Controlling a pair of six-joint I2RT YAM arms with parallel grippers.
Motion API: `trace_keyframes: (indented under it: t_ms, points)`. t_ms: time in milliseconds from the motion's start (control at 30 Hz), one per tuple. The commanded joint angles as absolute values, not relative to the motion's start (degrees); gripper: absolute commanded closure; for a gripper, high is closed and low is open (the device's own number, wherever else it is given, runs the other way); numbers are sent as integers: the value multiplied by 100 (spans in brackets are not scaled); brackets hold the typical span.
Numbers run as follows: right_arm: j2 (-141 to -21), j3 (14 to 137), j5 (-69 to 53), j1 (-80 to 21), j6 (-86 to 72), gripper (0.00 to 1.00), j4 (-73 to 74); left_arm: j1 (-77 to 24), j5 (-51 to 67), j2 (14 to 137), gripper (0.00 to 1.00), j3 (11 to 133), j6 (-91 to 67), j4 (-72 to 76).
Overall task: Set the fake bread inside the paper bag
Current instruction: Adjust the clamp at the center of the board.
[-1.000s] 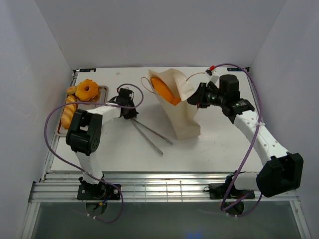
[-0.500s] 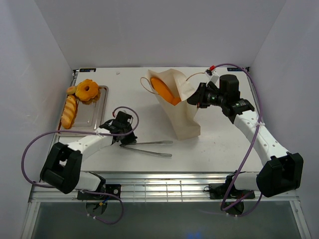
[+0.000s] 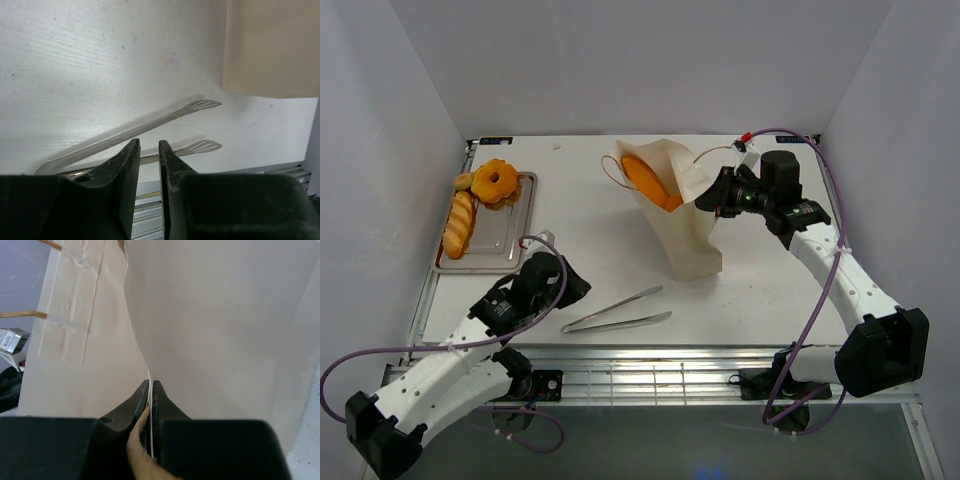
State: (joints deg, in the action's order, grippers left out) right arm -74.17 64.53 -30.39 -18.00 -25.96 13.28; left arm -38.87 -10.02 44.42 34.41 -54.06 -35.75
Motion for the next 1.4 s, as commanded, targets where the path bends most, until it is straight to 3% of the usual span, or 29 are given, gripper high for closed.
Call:
trace_keyframes:
  t_ms: [0,367,800,967,1033,1367]
  points:
    - [-7313,6319,-3076,-1793,-2584,92,1380,-3937,-1267,4297,67,3568,-5151,-3613]
    - [-7295,6477,-2962,-1793,-2514,92,1529,-4623,-1126,6722,53,4350,-3570,-2761]
    - [-7348,6574,-2971,-1793,-2435,92,1617,-5000,-721,7875,48,4623,-2022,-2224]
    - [-7356,6504,-2962,-1793,-2435,92,1556,-5185,-440,7945,41,4553,-1907,-2030]
    - [-7365,6478,-2962,-1793,-2435,92,1547,-5238,-396,7954,33,4526,-1960,-1952]
    - [-7383,6416,-2979,-1793,-2452,92,1494,-5238,-1221,8832,32,4790,-2337,-2302]
